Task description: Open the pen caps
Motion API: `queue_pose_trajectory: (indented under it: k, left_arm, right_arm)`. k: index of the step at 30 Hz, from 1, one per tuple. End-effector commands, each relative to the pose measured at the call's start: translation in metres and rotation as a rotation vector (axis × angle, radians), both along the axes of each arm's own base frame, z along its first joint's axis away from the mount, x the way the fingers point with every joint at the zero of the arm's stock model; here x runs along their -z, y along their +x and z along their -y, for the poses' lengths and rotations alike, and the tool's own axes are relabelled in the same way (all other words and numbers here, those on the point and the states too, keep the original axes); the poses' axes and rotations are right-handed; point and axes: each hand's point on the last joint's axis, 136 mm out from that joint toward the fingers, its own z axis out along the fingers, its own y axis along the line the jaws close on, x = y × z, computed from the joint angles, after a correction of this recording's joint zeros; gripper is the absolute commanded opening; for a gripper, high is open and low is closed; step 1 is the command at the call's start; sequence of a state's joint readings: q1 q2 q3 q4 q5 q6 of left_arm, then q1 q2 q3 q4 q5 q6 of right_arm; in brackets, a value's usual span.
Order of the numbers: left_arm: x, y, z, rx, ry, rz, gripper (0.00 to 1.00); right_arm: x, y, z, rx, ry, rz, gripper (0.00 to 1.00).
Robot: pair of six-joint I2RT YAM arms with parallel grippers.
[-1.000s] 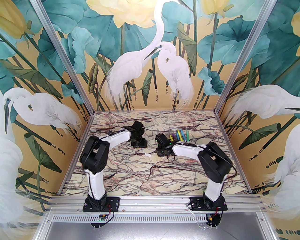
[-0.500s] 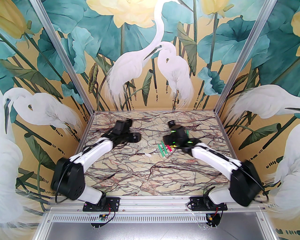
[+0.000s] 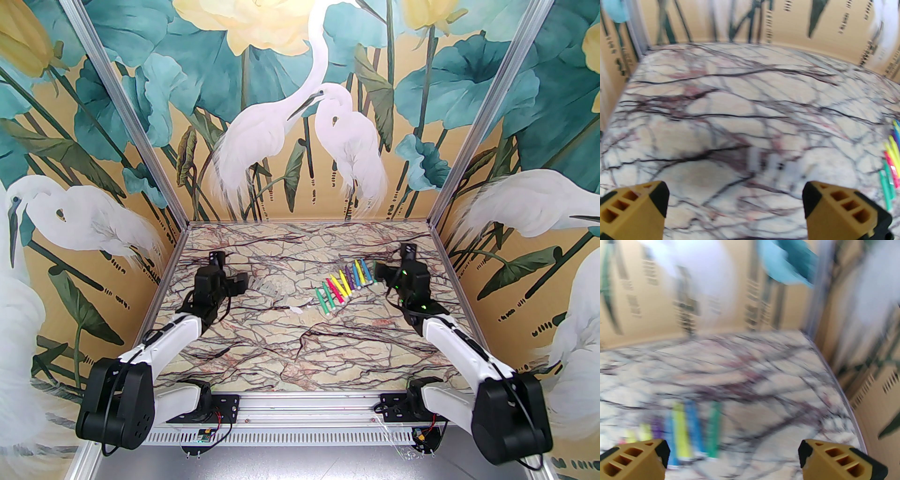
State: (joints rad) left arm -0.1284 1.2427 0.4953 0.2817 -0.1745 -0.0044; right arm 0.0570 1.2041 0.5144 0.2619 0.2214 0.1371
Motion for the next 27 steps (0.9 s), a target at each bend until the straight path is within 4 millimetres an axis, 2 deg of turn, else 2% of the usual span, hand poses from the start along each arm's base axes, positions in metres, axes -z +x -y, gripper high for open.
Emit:
queue_pose_trajectory:
  k: [1,4,6,7,11,12,14,20,27]
  left_arm:
    - [-0.025,0.014,-0.015,-0.051,0.053,0.213,1.00]
    - [-0.018,0.017,-0.016,-0.043,0.069,0.288,1.00]
    - [-0.004,0.021,-0.016,-0.038,0.063,0.272,1.00]
    - [-0.004,0.022,-0.017,-0.045,0.073,0.291,1.00]
    - [0.007,0.020,-0.027,-0.056,0.008,0.285,1.00]
    - [0.005,0.021,-0.028,-0.056,0.024,0.318,1.00]
    - [0.011,0.019,-0.026,-0.053,-0.001,0.274,1.00]
    - [0.014,0.029,-0.036,-0.074,-0.029,0.234,1.00]
    - [0.014,0.029,-0.039,-0.072,-0.051,0.236,1.00]
  right_arm:
    - [-0.004,0.009,0.017,0.051,0.000,0.135,0.99]
    - [0.010,0.009,0.019,0.052,-0.036,0.179,0.99]
    - [0.018,0.012,0.019,0.046,-0.044,0.180,0.99]
    - [0.020,0.014,0.018,0.041,-0.041,0.184,0.99]
    - [0.037,0.023,0.008,-0.022,-0.040,0.159,0.99]
    - [0.037,0.026,0.006,-0.035,-0.047,0.175,0.99]
    - [0.039,0.025,0.008,-0.020,-0.040,0.149,0.99]
    - [0.039,0.025,0.010,-0.015,-0.035,0.152,0.99]
    - [0.040,0.025,0.010,-0.017,-0.033,0.149,0.99]
